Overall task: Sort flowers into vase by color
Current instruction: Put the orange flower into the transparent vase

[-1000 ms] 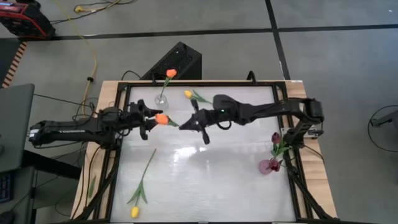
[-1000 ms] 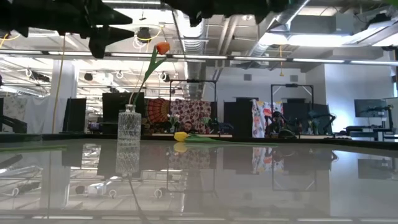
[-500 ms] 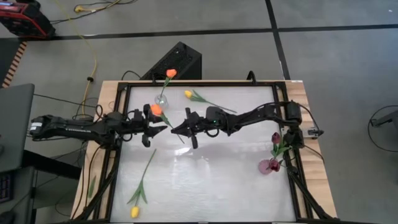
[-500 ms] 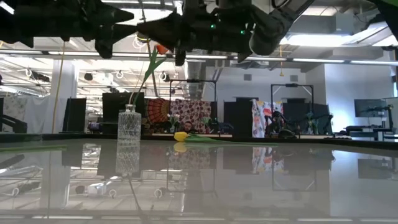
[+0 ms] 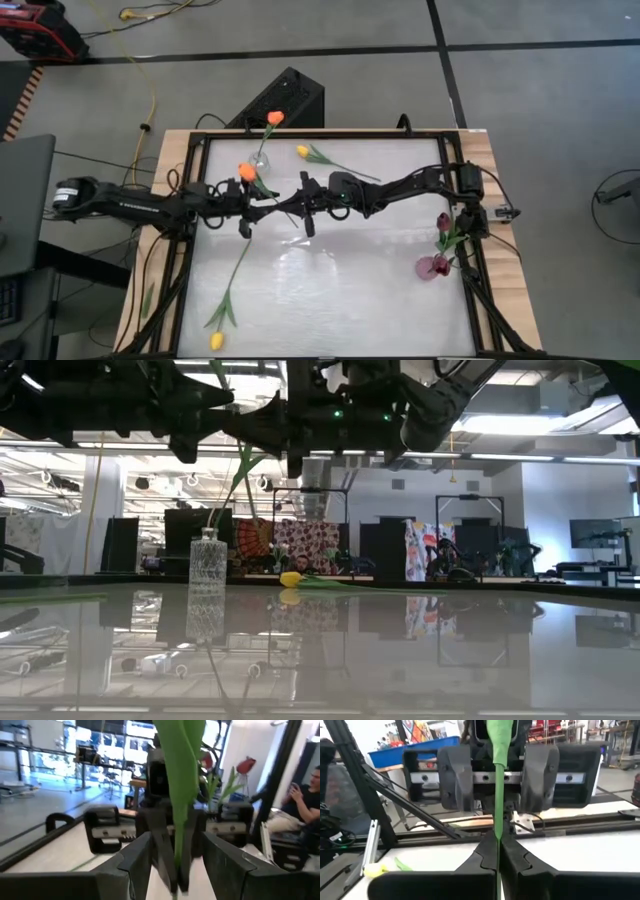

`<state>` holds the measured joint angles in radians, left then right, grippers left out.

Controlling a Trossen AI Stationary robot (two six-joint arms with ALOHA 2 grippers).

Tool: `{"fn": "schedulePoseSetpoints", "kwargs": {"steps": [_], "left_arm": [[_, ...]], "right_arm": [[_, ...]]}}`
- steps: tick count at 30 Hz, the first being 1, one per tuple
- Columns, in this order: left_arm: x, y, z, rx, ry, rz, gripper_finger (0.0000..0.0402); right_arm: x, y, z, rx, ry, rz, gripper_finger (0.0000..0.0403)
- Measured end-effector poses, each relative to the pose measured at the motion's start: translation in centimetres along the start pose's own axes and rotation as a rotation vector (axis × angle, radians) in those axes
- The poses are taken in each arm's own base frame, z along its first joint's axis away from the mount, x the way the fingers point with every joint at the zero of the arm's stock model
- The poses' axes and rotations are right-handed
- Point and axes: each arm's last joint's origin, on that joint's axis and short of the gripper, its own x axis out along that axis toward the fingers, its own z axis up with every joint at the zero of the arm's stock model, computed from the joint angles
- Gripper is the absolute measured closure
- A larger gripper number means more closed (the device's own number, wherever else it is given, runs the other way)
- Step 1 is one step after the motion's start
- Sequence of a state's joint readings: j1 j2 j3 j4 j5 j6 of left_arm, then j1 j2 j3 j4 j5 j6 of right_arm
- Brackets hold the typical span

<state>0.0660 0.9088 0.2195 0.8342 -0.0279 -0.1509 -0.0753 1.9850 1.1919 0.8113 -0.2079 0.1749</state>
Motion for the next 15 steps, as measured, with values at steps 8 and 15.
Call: {"fn": "schedulePoseSetpoints", "kwargs": {"steps": [8,15], "left_arm": [[0.62,-0.01,-0.25,-0.013,-0.035,-0.016,0.0255],[0.63,0.18,-0.43,-0.078,-0.031,0.071,0.0387]], "right_arm": [[0.01,0.02,-0.11,0.001,0.011,-0.002,0.0377],[0.02,0.09,-0.15,-0.043,0.014,0.000,0.0342]]}}
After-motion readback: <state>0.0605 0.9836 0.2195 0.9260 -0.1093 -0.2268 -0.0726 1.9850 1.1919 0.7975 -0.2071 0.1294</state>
